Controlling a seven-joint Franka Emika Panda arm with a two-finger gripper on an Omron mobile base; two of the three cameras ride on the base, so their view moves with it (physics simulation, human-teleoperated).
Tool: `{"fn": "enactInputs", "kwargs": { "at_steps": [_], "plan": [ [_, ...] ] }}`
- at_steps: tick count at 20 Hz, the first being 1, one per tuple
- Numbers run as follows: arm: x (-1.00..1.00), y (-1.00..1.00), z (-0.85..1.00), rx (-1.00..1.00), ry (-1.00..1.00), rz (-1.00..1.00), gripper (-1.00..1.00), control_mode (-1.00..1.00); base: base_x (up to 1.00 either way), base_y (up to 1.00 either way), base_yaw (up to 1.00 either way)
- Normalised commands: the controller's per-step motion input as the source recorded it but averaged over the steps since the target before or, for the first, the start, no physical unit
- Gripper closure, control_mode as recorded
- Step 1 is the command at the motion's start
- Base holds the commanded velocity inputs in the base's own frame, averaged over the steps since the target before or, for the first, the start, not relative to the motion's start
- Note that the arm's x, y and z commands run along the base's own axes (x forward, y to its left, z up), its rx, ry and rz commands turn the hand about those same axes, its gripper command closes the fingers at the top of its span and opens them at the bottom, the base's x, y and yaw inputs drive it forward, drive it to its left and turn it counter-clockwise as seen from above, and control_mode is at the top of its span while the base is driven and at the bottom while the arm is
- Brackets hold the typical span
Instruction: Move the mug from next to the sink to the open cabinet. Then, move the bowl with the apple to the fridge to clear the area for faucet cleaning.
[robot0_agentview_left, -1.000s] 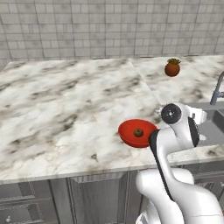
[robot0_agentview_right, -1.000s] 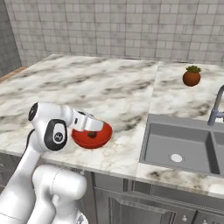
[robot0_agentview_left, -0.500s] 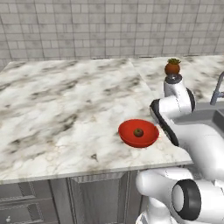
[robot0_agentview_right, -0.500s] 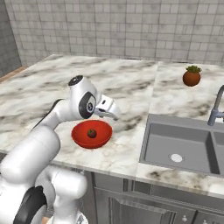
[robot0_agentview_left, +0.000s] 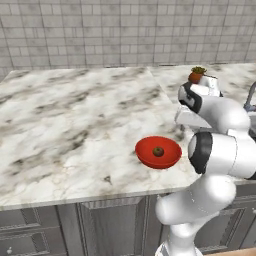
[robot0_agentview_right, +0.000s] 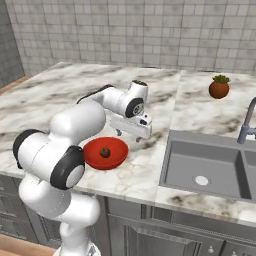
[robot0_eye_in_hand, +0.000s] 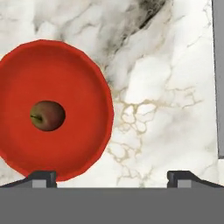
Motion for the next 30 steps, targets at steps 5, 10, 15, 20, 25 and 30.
{"fn": "enactInputs", "kwargs": {
  "at_steps": [5, 10, 15, 20, 25, 30],
  "plan": [
    [0.18, 0.1, -0.7, 0.41, 0.06, 0.08, -1.0, -1.0, 0.0, 0.0, 0.0],
    [0.41, 0.15, -0.37, 0.12, 0.06, 0.0, -1.0, -1.0, 0.0, 0.0, 0.0],
    [0.56, 0.42, -0.69, 0.04, 0.17, 0.0, -1.0, -1.0, 0.0, 0.0, 0.0],
    [0.34, 0.09, -0.68, 0.03, 0.15, 0.0, -1.0, -1.0, 0.0, 0.0, 0.0],
    [0.0, -0.08, -0.1, 0.0, 0.02, 0.01, -1.0, -1.0, 0.0, 0.0, 0.0],
    [-0.08, 0.03, 0.0, 0.0, 0.0, 0.02, -1.0, -1.0, 0.0, 0.0, 0.0]
  ]
}}
